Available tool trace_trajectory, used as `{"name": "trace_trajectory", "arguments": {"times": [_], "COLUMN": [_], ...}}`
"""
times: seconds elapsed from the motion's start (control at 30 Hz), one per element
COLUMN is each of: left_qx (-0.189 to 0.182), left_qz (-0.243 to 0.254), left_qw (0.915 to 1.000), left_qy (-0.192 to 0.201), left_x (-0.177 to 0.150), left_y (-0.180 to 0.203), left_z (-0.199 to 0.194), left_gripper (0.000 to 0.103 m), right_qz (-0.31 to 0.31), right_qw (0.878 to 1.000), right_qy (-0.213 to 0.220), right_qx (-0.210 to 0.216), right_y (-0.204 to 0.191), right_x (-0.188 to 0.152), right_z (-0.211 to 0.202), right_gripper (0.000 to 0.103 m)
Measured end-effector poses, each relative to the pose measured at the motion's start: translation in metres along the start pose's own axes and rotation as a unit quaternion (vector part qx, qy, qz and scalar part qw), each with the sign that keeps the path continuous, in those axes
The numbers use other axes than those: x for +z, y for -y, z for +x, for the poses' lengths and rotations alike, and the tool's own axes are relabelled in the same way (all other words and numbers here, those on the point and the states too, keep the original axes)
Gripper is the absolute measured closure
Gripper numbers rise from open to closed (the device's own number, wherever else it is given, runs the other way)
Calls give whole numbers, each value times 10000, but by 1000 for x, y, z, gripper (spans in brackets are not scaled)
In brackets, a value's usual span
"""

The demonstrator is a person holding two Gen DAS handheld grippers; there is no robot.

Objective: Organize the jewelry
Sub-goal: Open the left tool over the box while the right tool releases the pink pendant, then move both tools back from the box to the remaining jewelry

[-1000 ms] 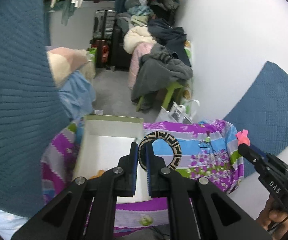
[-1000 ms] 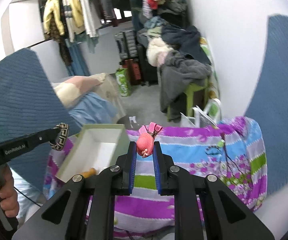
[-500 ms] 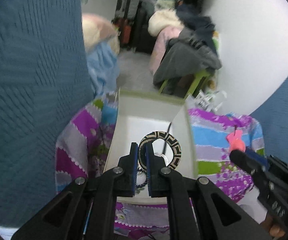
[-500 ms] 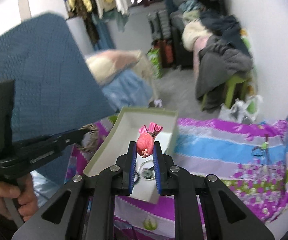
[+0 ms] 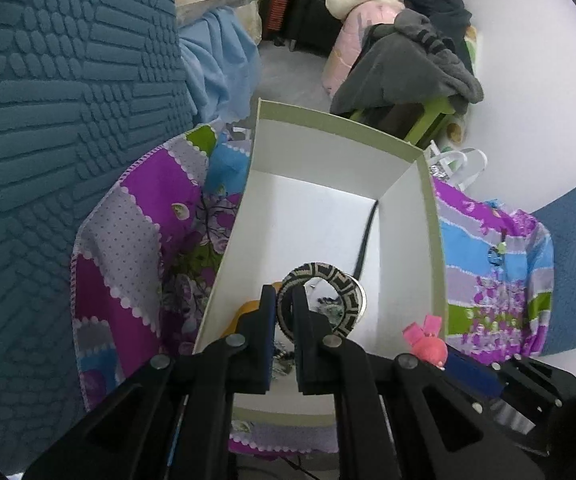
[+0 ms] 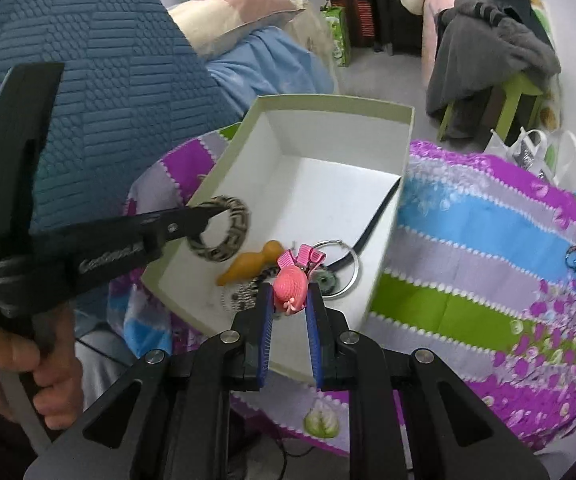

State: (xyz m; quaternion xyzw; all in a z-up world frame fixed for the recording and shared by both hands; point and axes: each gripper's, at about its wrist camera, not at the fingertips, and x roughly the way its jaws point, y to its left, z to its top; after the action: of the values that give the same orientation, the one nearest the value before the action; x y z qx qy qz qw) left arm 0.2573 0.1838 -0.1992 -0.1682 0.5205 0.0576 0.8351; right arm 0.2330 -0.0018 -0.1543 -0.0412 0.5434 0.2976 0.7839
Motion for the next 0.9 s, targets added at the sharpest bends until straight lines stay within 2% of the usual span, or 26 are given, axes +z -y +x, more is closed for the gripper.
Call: {"name": "trace_trajectory", "arguments": {"times": [0.2,0.3,0.33,0.4,0.47,0.53,0.67,0.73,0.77,0.8,0.9], "left_qx": [-134,-250,-241,-161,-223,-274,-266,-379,-471,-546,-760], "left_qz": [83,93,44,-60,-48,26,294,357,407,476,775], "left_qw": [9994,9987,9988,9991,9984,9977,9953,9931,9919,9904,9854], "left_qy": [313,441,429,383,510,616,884,1053,1106,1178,1312], "left_x": [-14,-20,-22,-27,-34,-40,-49,-53,-53,-54,-54], "left_y": [4,6,5,5,8,16,46,63,72,82,114], "left_z": [-4,-14,-18,-27,-41,-53,-75,-89,-94,-99,-111], "left_gripper": [95,95,94,94,94,94,93,82,61,50,49], "right_qz": [-201,-184,-170,-169,-108,-180,-273,-154,-114,-79,124], "right_qw": [9995,9989,9983,9973,9969,9944,9871,9844,9833,9818,9761], "right_qy": [229,440,558,708,775,1046,1551,1707,1754,1820,2032], "right_qx": [-56,-11,34,-5,-15,-19,-295,-402,-468,-531,-760], "right_y": [-1,2,2,2,4,5,12,20,25,30,50], "right_x": [-8,-17,-18,-23,-28,-31,-35,-37,-39,-41,-47], "right_z": [2,-2,-6,-14,-28,-51,-96,-118,-126,-136,-165], "right_gripper": [88,79,73,72,72,72,72,72,72,72,72]}}
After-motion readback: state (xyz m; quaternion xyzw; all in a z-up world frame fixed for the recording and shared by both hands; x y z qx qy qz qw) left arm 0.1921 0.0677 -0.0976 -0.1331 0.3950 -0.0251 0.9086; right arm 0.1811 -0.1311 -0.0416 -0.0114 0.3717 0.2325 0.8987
